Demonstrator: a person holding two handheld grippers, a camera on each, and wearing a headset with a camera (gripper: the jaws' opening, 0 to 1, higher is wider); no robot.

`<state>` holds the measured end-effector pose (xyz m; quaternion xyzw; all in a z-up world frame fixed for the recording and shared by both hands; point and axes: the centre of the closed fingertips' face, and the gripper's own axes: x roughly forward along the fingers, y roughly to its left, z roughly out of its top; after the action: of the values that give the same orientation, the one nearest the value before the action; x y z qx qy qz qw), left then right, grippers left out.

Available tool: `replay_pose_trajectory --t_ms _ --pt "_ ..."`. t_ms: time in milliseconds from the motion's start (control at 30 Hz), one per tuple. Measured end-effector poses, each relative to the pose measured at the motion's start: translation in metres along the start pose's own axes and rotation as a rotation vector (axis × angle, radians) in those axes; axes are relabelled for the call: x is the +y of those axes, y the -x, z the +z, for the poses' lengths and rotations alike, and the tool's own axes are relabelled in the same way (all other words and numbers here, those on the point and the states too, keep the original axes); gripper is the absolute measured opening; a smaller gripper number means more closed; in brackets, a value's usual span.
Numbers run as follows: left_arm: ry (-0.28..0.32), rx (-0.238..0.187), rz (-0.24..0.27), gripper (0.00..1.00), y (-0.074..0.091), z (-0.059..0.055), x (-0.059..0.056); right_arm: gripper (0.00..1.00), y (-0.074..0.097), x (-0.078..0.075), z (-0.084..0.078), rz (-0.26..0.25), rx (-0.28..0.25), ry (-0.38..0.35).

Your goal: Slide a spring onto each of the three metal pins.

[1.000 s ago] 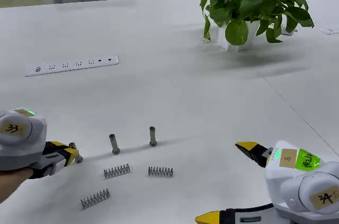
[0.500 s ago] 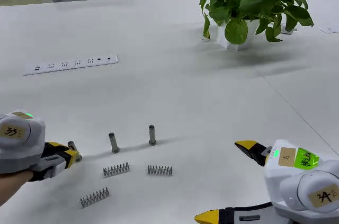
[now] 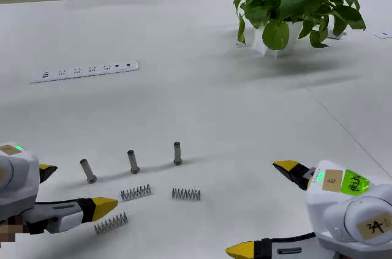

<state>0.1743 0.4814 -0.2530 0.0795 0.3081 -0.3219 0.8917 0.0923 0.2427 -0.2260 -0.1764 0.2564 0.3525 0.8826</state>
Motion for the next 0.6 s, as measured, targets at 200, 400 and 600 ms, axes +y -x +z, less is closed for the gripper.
replay_pose_trajectory --t_ms 200,400,600 --pt "0.033 -0.07 -0.029 1.0 0.007 0.011 -0.011 0.97 0.001 -0.001 0.0 -0.003 -0.002 -0.003" --pt "0.034 -0.096 -0.046 1.0 0.013 0.014 -0.016 0.98 0.001 -0.003 0.002 -0.01 -0.013 -0.018" --pt "0.006 -0.098 -0.067 1.0 0.02 0.011 -0.022 0.98 0.001 -0.003 0.002 -0.009 -0.008 -0.014"
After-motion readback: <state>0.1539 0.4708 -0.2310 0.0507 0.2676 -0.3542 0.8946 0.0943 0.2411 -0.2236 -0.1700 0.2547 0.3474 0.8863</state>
